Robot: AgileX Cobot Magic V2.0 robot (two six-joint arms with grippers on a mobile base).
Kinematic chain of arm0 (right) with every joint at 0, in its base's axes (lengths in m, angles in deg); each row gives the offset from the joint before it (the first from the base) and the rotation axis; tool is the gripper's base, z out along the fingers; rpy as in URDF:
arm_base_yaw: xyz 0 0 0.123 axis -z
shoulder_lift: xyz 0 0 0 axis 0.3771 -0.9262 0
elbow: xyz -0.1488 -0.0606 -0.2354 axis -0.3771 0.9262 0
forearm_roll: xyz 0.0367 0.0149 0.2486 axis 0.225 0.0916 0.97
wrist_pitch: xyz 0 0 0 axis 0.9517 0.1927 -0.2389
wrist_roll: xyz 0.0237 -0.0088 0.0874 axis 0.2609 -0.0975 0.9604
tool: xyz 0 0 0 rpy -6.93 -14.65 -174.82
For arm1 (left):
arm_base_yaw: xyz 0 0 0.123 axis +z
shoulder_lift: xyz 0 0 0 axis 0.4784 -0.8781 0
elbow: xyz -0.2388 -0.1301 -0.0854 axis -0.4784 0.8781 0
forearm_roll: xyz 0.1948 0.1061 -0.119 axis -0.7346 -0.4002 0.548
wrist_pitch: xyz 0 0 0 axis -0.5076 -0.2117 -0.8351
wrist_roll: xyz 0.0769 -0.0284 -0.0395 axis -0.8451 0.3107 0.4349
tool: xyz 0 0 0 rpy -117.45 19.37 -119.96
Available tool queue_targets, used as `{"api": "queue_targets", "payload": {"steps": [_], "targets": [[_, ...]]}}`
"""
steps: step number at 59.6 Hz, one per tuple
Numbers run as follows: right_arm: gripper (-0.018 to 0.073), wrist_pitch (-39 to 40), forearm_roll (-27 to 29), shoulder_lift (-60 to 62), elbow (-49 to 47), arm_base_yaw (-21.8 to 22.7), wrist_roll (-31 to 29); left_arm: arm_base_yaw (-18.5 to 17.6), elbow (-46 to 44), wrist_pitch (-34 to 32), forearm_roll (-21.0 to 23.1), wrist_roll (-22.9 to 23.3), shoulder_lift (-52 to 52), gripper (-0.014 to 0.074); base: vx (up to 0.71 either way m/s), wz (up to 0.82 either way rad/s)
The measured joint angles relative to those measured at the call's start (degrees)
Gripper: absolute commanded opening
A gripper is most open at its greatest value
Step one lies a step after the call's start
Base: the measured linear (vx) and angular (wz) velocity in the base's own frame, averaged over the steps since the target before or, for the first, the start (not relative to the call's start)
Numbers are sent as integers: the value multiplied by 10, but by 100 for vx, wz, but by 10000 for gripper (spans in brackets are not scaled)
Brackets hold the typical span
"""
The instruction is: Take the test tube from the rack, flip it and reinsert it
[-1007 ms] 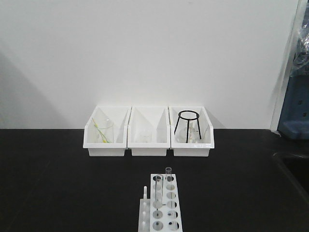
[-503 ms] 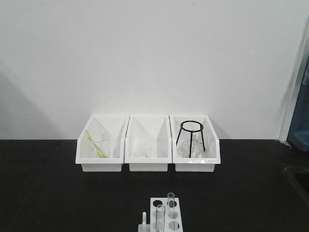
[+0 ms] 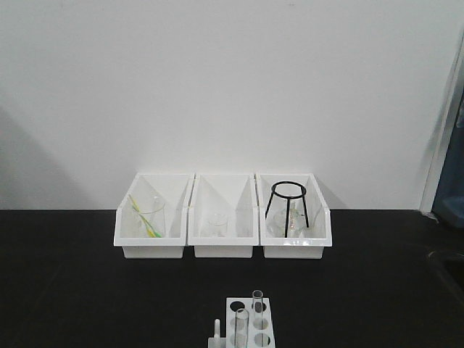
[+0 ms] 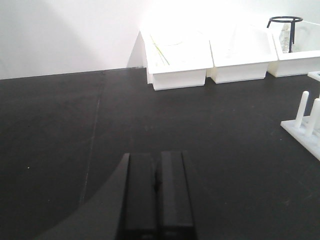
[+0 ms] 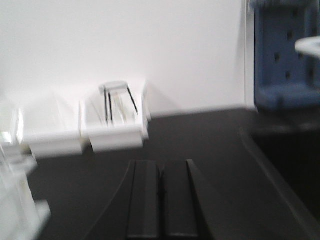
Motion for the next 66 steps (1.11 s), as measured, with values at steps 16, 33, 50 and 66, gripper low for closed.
{"api": "queue_targets", "payload": {"steps": [16,33,50,66], "targets": [[-11,49,2,-98,-236,0,-33,0,0,0,0,0,0,-6,0,0],[-4,37,2,-373,-387,0,-86,0,0,0,0,0,0,-6,0,0],[159,39,2,-451,-391,0,-90,0,0,0,0,0,0,-6,0,0],[578,39,3,-451,-391,0,-90,0,0,0,0,0,0,-6,0,0]]}}
